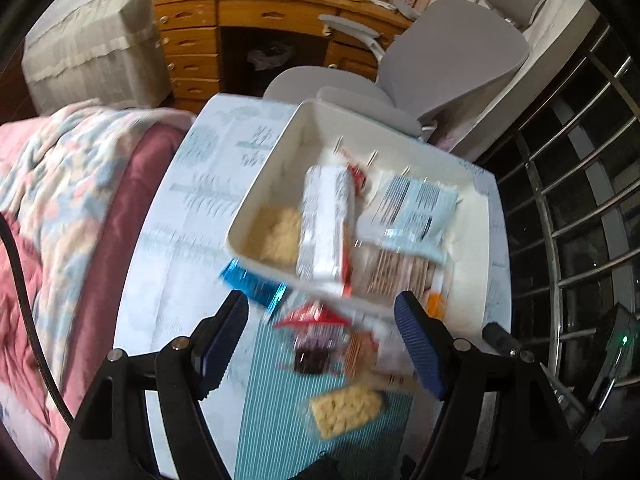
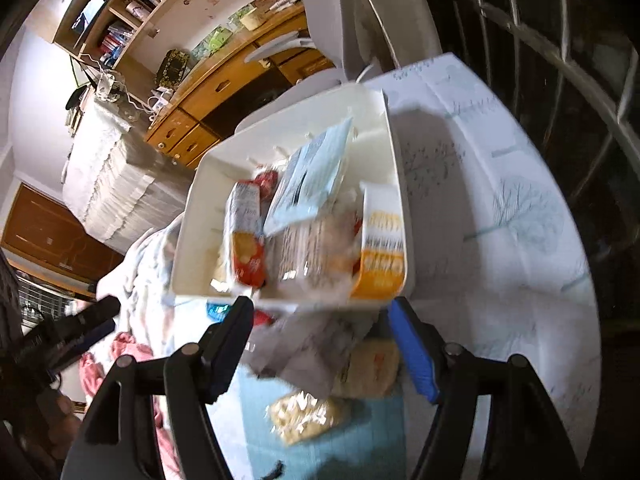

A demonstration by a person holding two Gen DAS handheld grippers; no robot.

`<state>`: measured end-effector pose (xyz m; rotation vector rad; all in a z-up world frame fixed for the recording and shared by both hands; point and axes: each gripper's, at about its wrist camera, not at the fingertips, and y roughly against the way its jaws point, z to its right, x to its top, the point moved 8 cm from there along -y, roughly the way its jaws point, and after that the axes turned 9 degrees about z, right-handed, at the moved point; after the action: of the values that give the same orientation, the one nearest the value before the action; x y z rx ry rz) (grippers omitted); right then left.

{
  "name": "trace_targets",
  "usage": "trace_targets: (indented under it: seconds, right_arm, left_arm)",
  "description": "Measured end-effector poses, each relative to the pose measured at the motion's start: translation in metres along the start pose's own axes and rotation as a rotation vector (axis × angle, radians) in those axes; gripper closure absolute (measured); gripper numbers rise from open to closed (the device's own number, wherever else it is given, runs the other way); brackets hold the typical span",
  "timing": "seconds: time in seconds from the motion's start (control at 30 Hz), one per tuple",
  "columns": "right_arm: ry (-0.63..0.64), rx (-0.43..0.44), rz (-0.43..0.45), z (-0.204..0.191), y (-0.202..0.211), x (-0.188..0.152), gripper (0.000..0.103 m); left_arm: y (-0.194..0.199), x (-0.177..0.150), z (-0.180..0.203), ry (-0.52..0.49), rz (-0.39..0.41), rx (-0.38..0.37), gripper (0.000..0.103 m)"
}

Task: Organize snacks
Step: 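Open both tools to release the snacks into the tray, then move both open tools from the tray back to the remaining snacks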

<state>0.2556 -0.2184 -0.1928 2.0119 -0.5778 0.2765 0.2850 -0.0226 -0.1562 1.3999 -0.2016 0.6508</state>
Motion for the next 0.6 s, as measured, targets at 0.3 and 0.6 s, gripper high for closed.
trace_targets:
  seconds: [0.3, 0.6]
  right_arm:
    - [-0.022, 0.041, -0.134, -0.003, 0.004, -0.05, 0.032]
    - [-0.055, 0.063, -0.242, -0.003, 0.0, -0.083, 0.032]
  left_arm:
    - [0.044, -0.066, -0.025, 0.04, 0.003, 0.075, 0.028]
    - [0.067, -0.082, -0.043, 0.041, 0.01, 0.142, 0.026]
